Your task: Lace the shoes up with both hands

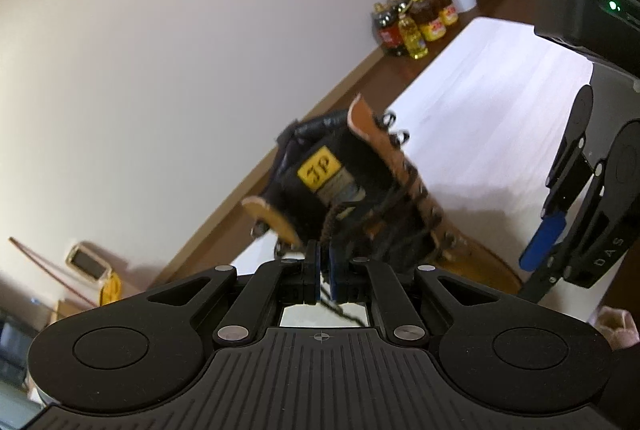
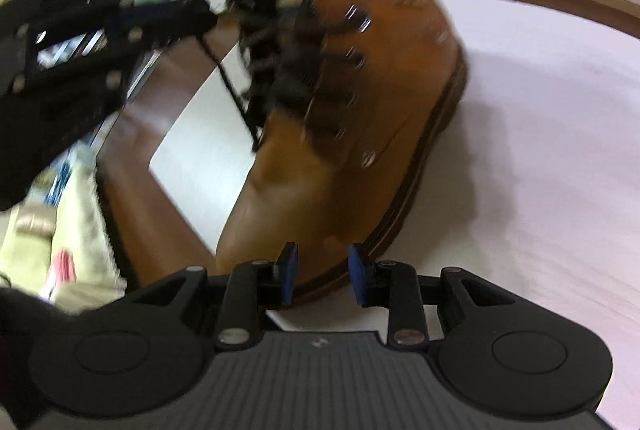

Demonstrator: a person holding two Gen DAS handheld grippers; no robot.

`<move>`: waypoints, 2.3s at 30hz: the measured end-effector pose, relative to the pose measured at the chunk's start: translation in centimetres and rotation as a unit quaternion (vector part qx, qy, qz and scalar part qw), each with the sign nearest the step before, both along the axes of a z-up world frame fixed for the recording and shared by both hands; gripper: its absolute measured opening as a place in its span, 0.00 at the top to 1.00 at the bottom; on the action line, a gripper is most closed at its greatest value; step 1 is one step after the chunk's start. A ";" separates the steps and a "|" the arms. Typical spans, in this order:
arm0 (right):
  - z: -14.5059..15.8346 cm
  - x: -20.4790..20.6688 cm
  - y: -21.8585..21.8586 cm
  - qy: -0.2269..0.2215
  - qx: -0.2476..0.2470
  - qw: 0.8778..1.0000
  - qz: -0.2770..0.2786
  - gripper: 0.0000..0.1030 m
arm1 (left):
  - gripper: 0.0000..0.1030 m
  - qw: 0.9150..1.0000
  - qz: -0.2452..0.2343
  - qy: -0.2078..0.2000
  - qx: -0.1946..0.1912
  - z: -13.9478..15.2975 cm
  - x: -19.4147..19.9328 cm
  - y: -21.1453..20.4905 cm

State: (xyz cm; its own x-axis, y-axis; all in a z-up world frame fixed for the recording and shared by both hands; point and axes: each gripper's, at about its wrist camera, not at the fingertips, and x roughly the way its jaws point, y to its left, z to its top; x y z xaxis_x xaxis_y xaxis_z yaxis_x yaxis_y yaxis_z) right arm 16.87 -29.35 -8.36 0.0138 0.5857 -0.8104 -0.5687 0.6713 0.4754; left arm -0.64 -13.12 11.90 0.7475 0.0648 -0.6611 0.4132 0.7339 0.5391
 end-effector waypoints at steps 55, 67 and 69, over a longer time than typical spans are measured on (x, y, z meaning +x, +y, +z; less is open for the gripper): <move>-1.1 -9.7 -4.3 -0.249 0.207 0.895 -0.307 0.70 | 0.96 0.934 -0.057 -0.352 0.037 -11.2 -6.6 -5.1; 0.4 -4.9 -5.6 -0.255 0.235 0.885 -0.311 0.70 | 0.96 0.920 -0.045 -0.374 0.108 -13.7 -4.7 -7.5; 0.6 -4.0 -5.5 -0.254 0.242 0.884 -0.310 0.70 | 0.96 0.919 -0.046 -0.374 0.113 -14.0 -4.5 -7.7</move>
